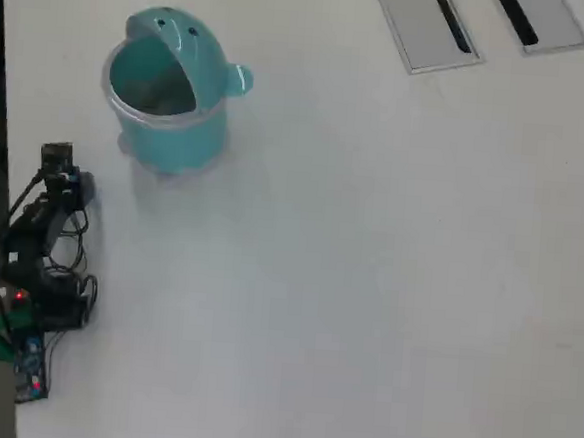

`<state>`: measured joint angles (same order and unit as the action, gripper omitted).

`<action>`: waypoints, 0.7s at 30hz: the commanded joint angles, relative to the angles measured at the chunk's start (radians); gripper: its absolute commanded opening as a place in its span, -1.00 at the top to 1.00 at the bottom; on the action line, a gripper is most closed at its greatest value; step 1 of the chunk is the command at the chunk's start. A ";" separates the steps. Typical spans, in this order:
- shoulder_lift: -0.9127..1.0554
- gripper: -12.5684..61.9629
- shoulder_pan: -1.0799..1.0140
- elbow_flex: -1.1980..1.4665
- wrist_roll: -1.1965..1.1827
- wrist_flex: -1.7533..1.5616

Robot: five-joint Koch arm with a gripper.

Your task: Grasp RGB lego blocks and put them in the bin one by one.

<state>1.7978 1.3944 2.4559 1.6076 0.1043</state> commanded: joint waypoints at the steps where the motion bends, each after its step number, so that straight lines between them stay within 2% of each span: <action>1: 0.014 -0.13 -0.014 -0.015 -0.008 -0.021; 21: -0.066 -0.11 -0.031 -0.015 -0.008 -0.074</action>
<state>1.7288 1.3637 2.4820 1.6076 0.0798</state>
